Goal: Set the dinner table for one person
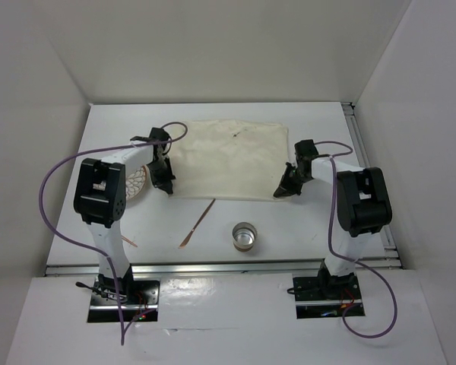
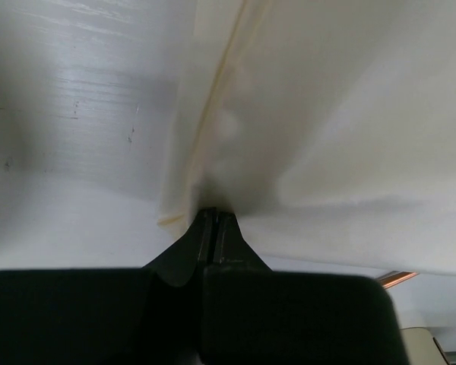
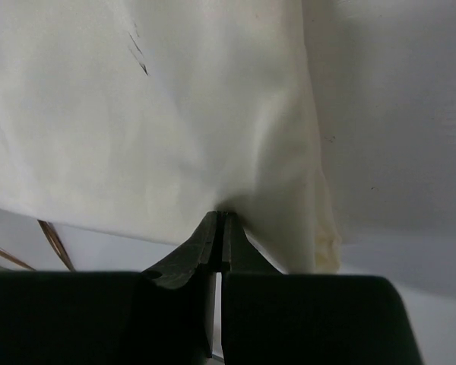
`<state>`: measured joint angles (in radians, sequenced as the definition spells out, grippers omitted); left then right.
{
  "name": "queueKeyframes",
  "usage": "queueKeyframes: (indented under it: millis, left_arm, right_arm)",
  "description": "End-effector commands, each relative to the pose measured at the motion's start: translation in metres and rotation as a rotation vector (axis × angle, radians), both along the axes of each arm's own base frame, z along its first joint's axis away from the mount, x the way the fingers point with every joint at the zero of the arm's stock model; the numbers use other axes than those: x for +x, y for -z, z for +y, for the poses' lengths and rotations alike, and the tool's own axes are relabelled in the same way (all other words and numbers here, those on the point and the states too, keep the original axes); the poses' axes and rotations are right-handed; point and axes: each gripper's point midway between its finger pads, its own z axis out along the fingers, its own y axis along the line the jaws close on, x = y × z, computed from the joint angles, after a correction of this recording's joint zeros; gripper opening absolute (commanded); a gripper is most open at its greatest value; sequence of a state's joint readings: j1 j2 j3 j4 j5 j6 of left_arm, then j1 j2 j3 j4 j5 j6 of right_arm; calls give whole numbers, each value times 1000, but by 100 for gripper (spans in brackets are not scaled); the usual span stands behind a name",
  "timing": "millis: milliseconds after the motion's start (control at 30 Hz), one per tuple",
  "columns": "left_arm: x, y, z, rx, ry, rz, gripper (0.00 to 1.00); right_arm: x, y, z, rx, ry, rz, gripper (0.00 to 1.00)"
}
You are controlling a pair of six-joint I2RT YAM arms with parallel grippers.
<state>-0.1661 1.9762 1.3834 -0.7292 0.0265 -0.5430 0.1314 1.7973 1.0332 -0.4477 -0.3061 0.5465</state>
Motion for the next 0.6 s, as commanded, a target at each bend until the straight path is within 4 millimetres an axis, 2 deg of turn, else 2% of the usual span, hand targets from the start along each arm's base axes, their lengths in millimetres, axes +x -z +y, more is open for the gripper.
queueKeyframes:
  millis: [0,100,167,233,267,400,500,567]
  left_arm:
    - [-16,14,13,49,-27,44,0]
    - [-26,15,14,50,-27,53,0]
    - [-30,15,15,50,-36,58,0]
    - [-36,14,16,50,-36,60,0]
    - [-33,14,15,48,-36,49,0]
    - [-46,16,11,15,-40,60,0]
    - [-47,15,11,13,-40,53,0]
    - [-56,18,11,6,-38,71,0]
  right_arm:
    - [-15,12,-12,-77,22,27,0]
    - [-18,10,-16,-101,31,20,0]
    - [-29,14,-18,-105,30,47,0]
    - [-32,15,-20,-117,33,49,0]
    - [-36,18,-21,-119,33,59,0]
    - [-41,16,-22,-118,33,56,0]
    - [-43,14,-22,-118,33,56,0]
    - [-46,12,-24,-129,35,66,0]
